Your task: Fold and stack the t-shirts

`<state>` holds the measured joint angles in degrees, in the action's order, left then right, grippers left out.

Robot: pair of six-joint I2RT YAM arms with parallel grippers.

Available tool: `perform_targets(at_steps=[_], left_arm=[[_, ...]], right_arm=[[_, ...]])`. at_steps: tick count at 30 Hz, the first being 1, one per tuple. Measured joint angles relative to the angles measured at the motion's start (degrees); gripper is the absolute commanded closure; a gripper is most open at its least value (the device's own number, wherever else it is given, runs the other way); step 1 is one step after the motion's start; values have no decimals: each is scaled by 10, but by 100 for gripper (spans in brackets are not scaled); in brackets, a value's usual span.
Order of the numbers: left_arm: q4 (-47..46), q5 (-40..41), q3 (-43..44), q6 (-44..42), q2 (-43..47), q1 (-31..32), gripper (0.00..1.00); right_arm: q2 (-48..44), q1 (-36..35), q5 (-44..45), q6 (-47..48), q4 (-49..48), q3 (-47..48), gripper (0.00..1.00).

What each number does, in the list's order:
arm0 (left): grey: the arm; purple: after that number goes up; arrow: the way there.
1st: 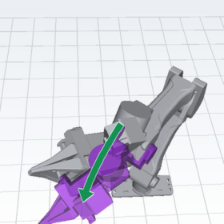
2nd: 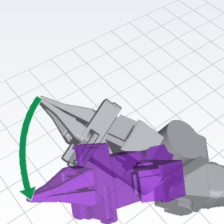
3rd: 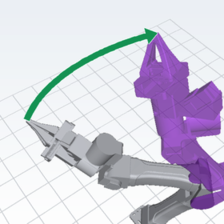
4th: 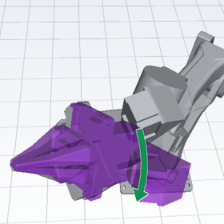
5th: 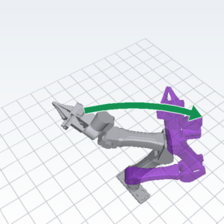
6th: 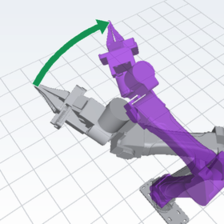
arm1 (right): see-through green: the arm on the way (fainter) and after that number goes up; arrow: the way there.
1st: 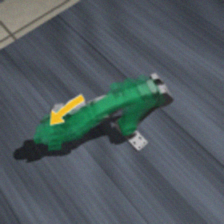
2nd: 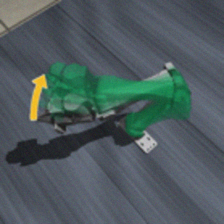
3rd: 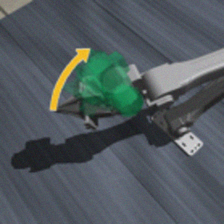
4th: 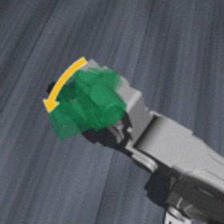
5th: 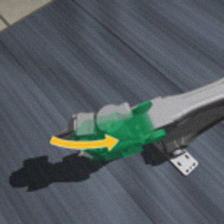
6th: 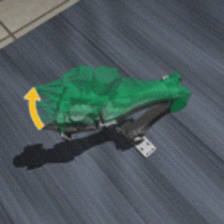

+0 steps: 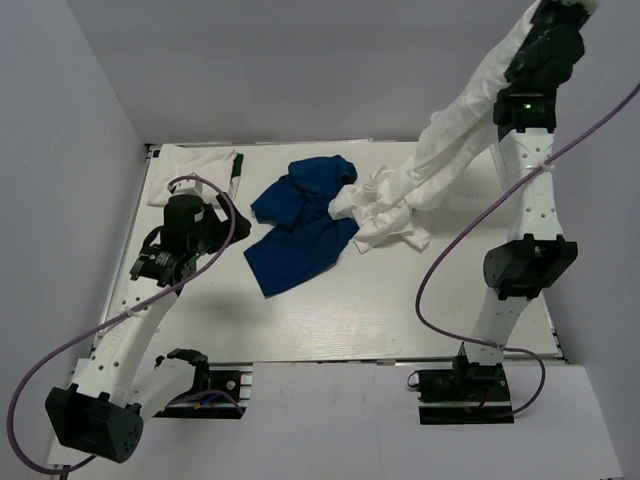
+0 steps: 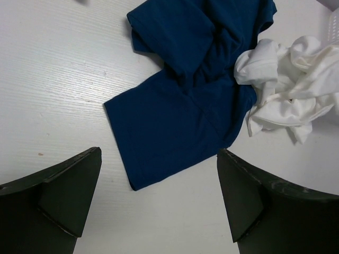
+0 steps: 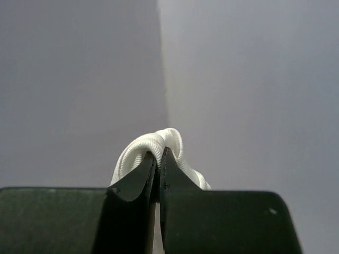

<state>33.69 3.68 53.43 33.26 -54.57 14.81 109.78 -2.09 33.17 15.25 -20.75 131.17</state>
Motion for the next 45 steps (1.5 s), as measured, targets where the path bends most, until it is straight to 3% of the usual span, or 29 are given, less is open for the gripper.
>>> perform_targets(at_steps=[5, 12, 21, 25, 28, 31, 33, 34, 40, 45], left_arm=[[-8, 1, 17, 0, -45, 0, 0], [-21, -8, 36, 0, -102, 0, 0], [-25, -14, 39, 0, -117, 0, 0], [-25, -14, 39, 0, -116, 0, 0], [-23, -13, 39, 0, -116, 0, 0], [-18, -13, 39, 0, -115, 0, 0], [-14, -12, 39, 0, -115, 0, 0], [-11, -12, 39, 0, -114, 0, 0], [35, -13, 92, -3, -115, 0, 0], [54, -11, 108, -9, -115, 0, 0]], right_arm=[[35, 72, -63, -29, -64, 59, 100], [60, 134, -145, -28, -76, 14, 100], [107, 131, -263, -27, 13, -137, 100], [114, 122, -270, -48, 82, -178, 100], [115, 114, -248, -76, 121, -209, 89], [123, 111, -231, -103, 173, -221, 68], [141, 111, -224, -123, 216, -210, 26], [153, 111, -221, -129, 243, -196, 10], [172, 108, -231, -174, 344, -172, 10], [49, 81, -254, -184, 356, -284, 10]])
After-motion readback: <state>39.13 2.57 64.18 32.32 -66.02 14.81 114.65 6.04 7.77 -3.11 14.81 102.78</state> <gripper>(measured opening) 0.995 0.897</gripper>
